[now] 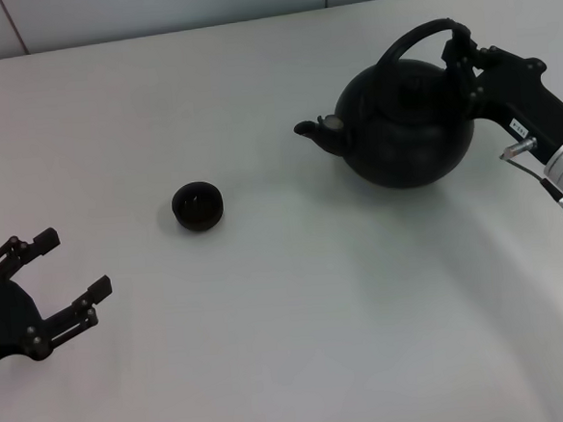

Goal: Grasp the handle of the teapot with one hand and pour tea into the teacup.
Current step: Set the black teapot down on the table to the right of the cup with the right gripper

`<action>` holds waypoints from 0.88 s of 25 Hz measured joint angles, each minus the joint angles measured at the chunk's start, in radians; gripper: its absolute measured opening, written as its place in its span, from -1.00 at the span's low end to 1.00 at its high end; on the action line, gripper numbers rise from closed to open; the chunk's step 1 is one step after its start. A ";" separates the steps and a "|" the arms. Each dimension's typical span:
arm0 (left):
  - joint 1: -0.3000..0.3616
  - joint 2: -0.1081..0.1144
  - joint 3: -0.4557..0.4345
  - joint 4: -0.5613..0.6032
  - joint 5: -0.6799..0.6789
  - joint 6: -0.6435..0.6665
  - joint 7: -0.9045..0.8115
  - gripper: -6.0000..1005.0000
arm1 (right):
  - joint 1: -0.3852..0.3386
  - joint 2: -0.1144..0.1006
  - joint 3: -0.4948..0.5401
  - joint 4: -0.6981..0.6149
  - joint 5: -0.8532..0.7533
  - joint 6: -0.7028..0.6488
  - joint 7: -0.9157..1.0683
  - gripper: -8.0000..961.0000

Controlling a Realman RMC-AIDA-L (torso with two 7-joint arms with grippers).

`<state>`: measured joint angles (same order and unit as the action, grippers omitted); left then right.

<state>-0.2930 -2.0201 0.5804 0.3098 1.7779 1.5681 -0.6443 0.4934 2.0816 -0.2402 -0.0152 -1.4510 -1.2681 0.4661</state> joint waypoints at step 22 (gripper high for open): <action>0.005 -0.005 0.000 0.000 0.000 0.001 0.000 0.69 | 0.058 0.004 -0.028 0.008 -0.022 0.072 -0.001 -0.80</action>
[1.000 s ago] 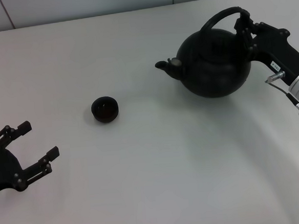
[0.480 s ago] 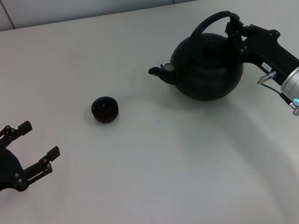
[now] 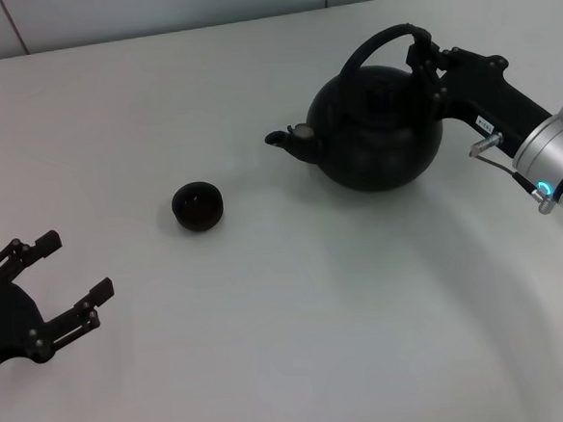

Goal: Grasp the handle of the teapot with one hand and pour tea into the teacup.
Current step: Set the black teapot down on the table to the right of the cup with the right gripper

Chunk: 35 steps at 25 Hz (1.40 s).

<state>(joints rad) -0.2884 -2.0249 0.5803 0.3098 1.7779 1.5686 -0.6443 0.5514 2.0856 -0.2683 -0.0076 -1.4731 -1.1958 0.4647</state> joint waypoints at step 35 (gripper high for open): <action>0.025 -0.002 0.000 0.000 -0.006 0.025 0.002 0.69 | -0.026 0.001 0.008 0.002 0.010 -0.009 0.004 -0.27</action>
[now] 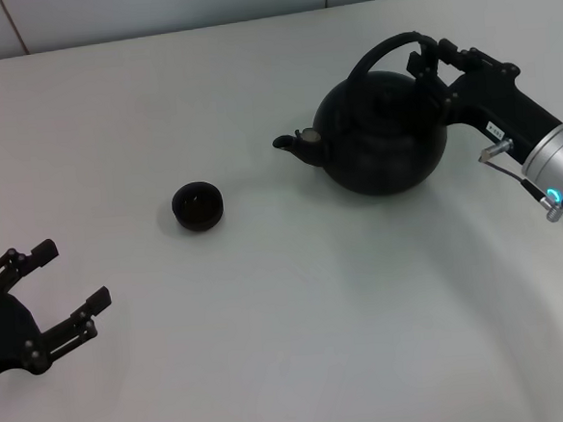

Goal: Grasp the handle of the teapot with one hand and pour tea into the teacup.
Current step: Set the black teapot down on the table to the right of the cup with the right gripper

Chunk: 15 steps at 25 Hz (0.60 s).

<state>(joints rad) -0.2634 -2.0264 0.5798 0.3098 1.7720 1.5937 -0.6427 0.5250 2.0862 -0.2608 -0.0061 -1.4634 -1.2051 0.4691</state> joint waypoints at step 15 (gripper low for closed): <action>0.003 0.000 0.000 0.000 0.000 0.006 0.000 0.69 | -0.152 -0.005 -0.039 -0.031 -0.022 -0.227 -0.003 0.05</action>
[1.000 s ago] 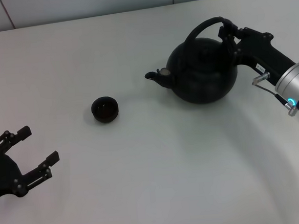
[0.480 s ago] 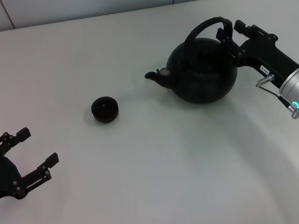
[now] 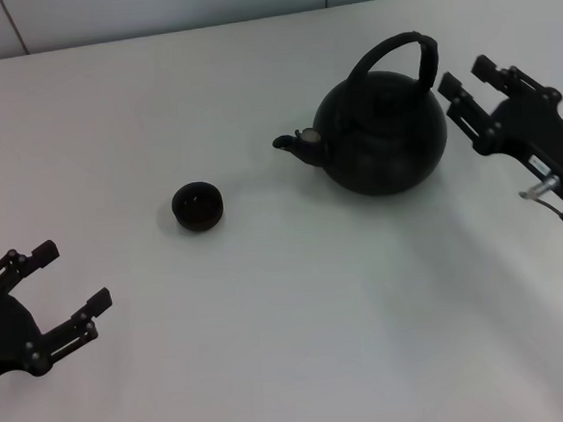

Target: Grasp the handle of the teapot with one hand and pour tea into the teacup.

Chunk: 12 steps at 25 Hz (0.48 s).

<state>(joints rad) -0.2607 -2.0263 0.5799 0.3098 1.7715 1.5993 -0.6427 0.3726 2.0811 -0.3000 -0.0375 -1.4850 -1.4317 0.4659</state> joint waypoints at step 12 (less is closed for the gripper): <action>-0.017 -0.003 0.009 0.000 0.006 0.015 -0.012 0.69 | -0.170 -0.007 -0.043 -0.209 -0.176 -0.230 0.163 0.07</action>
<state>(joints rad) -0.2775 -2.0295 0.5890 0.3098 1.7778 1.6138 -0.6546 0.2025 2.0739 -0.3433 -0.2468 -1.6610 -1.6612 0.6289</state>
